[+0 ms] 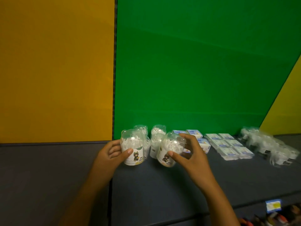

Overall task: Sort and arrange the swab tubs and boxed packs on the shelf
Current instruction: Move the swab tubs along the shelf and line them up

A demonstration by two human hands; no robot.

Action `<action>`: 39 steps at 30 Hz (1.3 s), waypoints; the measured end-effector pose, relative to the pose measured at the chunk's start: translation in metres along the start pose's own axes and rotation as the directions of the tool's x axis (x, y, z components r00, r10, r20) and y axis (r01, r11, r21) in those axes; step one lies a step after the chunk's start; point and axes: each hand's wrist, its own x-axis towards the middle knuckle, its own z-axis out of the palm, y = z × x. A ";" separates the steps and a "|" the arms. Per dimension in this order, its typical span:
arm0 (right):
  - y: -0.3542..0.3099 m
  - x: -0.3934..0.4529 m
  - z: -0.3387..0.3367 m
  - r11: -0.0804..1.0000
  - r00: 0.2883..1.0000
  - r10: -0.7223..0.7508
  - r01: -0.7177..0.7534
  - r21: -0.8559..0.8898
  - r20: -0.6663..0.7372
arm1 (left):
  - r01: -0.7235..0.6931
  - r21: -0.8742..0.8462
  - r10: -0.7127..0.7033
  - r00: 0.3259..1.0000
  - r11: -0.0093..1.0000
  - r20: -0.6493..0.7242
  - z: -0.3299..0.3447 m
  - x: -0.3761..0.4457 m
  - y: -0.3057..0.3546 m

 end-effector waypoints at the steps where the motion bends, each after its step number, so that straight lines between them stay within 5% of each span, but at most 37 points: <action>1: 0.004 0.002 -0.003 1.000 1.000 0.006 -0.006 0.003 0.003 | 0.009 0.006 -0.009 1.000 1.000 0.004 0.005 0.001 -0.003; 11: 0.024 0.026 -0.020 1.000 0.993 -0.018 0.016 0.022 0.120 | 0.088 0.095 -0.081 0.994 0.992 -0.073 0.030 -0.013 -0.034; 20: 0.032 0.020 -0.031 0.993 0.980 -0.077 0.058 0.106 0.182 | 0.033 0.246 -0.006 0.994 0.969 -0.110 0.056 -0.018 -0.057; 31: 0.031 0.026 -0.038 0.987 0.962 -0.158 0.147 0.062 0.224 | 0.067 0.513 -0.012 0.994 0.856 -0.109 0.050 -0.030 -0.041; 34: 0.034 0.030 -0.035 0.984 0.954 -0.175 0.173 0.029 0.245 | 0.075 0.713 0.029 0.991 0.697 -0.133 0.042 -0.036 -0.027; 37: 0.039 0.032 -0.029 0.980 0.944 -0.193 0.201 -0.002 0.268 | 0.038 0.946 0.130 0.988 0.322 -0.084 0.041 -0.045 -0.010; 39: 0.044 0.034 -0.024 0.973 0.935 -0.210 0.228 -0.032 0.288 | 0.040 0.984 0.162 0.984 0.176 -0.069 0.043 -0.048 -0.003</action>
